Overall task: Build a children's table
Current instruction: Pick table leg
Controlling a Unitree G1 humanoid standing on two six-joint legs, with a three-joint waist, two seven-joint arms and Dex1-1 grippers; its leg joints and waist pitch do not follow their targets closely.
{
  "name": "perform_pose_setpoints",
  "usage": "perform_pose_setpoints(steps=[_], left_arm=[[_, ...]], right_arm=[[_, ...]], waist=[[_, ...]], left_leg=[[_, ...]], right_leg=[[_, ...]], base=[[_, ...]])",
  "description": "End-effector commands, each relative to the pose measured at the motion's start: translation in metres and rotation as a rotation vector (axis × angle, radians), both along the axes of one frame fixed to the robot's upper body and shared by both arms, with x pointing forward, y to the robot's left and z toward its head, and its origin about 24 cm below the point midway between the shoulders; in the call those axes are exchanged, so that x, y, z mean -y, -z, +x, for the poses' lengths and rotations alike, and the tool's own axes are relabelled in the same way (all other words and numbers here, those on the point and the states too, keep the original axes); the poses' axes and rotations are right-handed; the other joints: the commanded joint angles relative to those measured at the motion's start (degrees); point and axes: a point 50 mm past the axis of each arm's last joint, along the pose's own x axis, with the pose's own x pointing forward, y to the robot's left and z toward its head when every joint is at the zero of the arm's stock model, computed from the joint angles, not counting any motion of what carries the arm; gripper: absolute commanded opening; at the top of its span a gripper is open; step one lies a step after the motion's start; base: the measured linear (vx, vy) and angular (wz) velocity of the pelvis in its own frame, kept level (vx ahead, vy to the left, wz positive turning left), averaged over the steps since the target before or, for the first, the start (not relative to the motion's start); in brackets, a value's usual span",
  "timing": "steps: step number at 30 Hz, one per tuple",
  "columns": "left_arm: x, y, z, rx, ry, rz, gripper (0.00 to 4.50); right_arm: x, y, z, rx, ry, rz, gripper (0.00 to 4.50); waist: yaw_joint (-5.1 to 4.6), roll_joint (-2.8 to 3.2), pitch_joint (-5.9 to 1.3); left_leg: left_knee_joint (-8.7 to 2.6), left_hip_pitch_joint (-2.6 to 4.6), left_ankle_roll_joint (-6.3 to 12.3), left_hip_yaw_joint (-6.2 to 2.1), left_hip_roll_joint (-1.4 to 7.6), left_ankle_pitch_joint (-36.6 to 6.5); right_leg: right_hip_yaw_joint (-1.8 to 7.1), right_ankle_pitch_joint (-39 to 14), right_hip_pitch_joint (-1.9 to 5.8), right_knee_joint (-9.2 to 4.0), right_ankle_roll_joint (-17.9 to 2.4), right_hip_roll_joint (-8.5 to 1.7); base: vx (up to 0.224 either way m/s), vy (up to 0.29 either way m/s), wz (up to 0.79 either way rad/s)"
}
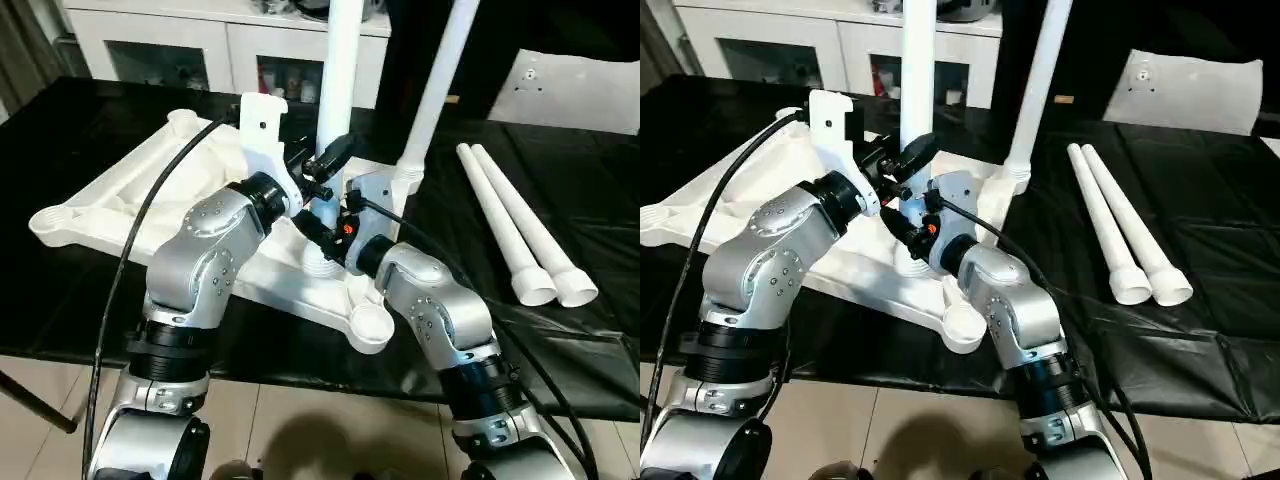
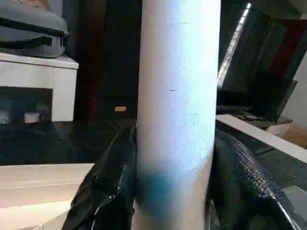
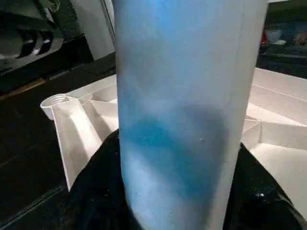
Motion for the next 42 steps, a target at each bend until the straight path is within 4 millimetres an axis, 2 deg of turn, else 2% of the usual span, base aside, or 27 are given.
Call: perform_pose_setpoints(steps=[1, 7, 8, 10, 14, 16, 20, 25, 27, 32, 33, 36, 39, 40, 42], left_arm=[[0.003, -0.009, -0.003, 0.051, -0.005, 0.009, 1.82], [0.0, -0.009, 0.0, 0.03, -0.048, -0.007, 1.82], [0.0, -0.009, 0.001, 0.027, -0.047, -0.019, 2.17], [-0.002, -0.01, 0.0, 0.004, -0.015, -0.056, 2.52], [-0.006, -0.011, 0.0, 0.006, 0.0, -0.075, 2.73], [-0.006, -0.011, -0.001, 0.002, 0.027, -0.094, 2.97], [-0.012, -0.014, -0.005, -0.037, 0.125, -0.225, 2.99], [-0.014, -0.015, -0.007, -0.048, 0.179, -0.28, 2.99], [-0.018, -0.017, -0.014, -0.056, 0.277, -0.357, 2.99], [-0.023, -0.016, -0.016, -0.05, 0.311, -0.344, 2.99], [-0.023, -0.016, -0.016, -0.043, 0.31, -0.333, 2.73], [-0.026, -0.015, -0.014, -0.027, 0.298, -0.289, 2.63], [-0.027, -0.012, -0.013, -0.039, 0.284, -0.245, 2.29], [-0.027, -0.011, -0.014, -0.052, 0.298, -0.255, 2.59], [-0.027, -0.011, -0.016, -0.074, 0.345, -0.295, 2.59]], right_arm=[[0.001, -0.003, 0.0, -0.002, -0.017, 0.022, 1.91], [0.003, -0.006, -0.002, 0.017, -0.042, 0.049, 1.91], [0.003, -0.007, -0.002, 0.019, -0.045, 0.052, 1.91], [0.005, -0.01, -0.003, 0.039, -0.075, 0.072, 1.91], [0.009, -0.015, -0.006, 0.067, -0.128, 0.092, 1.91], [0.01, -0.016, -0.007, 0.073, -0.151, 0.098, 1.9], [0.017, -0.018, -0.013, 0.092, -0.231, 0.114, 1.9], [0.021, -0.021, -0.015, 0.099, -0.257, 0.138, 1.9], [0.027, -0.026, -0.019, 0.115, -0.311, 0.174, 1.9], [0.032, -0.029, -0.022, 0.13, -0.358, 0.188, 1.9], [0.033, -0.03, -0.023, 0.133, -0.367, 0.19, 1.9], [0.035, -0.031, -0.025, 0.137, -0.383, 0.188, 1.9], [0.036, -0.031, -0.025, 0.136, -0.385, 0.185, 1.9], [0.037, -0.031, -0.025, 0.136, -0.385, 0.183, 1.9], [0.038, -0.03, -0.026, 0.134, -0.385, 0.175, 1.9]], waist=[[0.0, -0.1, -4.38], [0.02, -0.11, -4.41], [0.01, -0.16, -4.38], [0.08, -0.17, -4.41], [0.12, -0.19, -4.41], [0.19, -0.23, -4.4], [0.26, -0.38, -4.39], [0.35, -0.35, -4.36], [0.42, -0.35, -4.38], [0.47, -0.38, -4.33], [0.41, -0.33, -4.3], [0.41, -0.32, -4.32], [0.41, -0.15, -4.36], [0.41, -0.21, -4.4], [0.48, -0.09, -4.44]], left_leg=[[-4.3, 0.6, -1.5, -0.87, 2.76, -10.6], [-4.23, 0.58, -1.22, -0.85, 2.77, -10.5], [-4.24, 0.55, -1.17, -0.83, 2.76, -10.6], [-4.18, 0.55, -1.11, -0.8, 2.73, -10.4], [-4.15, 0.56, -0.48, -0.83, 2.8, -10.1], [-4.09, 0.5, -0.24, -0.78, 2.72, -9.9], [-4.03, 0.54, -0.15, -0.69, 2.68, -10.1], [-4.06, 0.53, 0.2, -0.76, 2.73, -10.3], [-3.98, 0.58, 0.09, -0.7, 2.68, -10.2], [-4.04, 0.58, 0.59, -0.75, 2.71, -10.1], [-4.07, 0.54, 0.46, -0.76, 2.72, -10.3], [-4.12, 0.57, -0.04, -0.83, 2.76, -10.4], [-4.15, 0.6, -0.23, -0.86, 2.77, -10.1], [-4.08, 0.62, -0.29, -0.8, 2.76, -9.9], [-4.03, 0.62, -0.39, -0.77, 2.75, -9.6]], right_leg=[[3.36, -12.9, 3.11, -3.61, -7.6, -3.45], [3.35, -12.9, 3.17, -3.64, -7.9, -3.46], [3.36, -13.0, 3.18, -3.67, -7.9, -3.45], [3.33, -13.0, 3.23, -3.62, -8.1, -3.5], [3.31, -12.5, 3.22, -3.62, -8.4, -3.44], [3.31, -12.8, 3.27, -3.62, -8.5, -3.49], [3.27, -13.4, 3.29, -3.67, -8.9, -3.54], [3.23, -14.0, 3.21, -3.75, -9.1, -3.47], [3.23, -14.3, 3.28, -3.68, -9.2, -3.55], [3.17, -14.6, 3.25, -3.81, -9.0, -3.42], [3.19, -15.4, 3.25, -3.9, -8.5, -3.41], [3.2, -15.9, 3.22, -3.92, -7.9, -3.38], [3.22, -15.1, 3.25, -3.81, -8.0, -3.37], [3.25, -14.5, 3.26, -3.74, -8.3, -3.41], [3.24, -13.5, 3.28, -3.55, -9.0, -3.42]], base=[[0.0, 0.0, 0.0], [0.0, 0.0, 0.0], [0.0, 0.0, 0.0], [0.0, 0.0, 0.0], [0.0, 0.0, 0.0], [0.0, 0.0, 0.0], [0.0, 0.0, 0.0], [0.0, 0.0, 0.0], [0.0, 0.0, 0.0], [0.0, 0.0, 0.0], [0.0, 0.0, 0.0], [0.0, 0.0, 0.0], [0.0, 0.0, 0.0], [0.0, 0.0, 0.0], [0.0, 0.0, 0.0]])
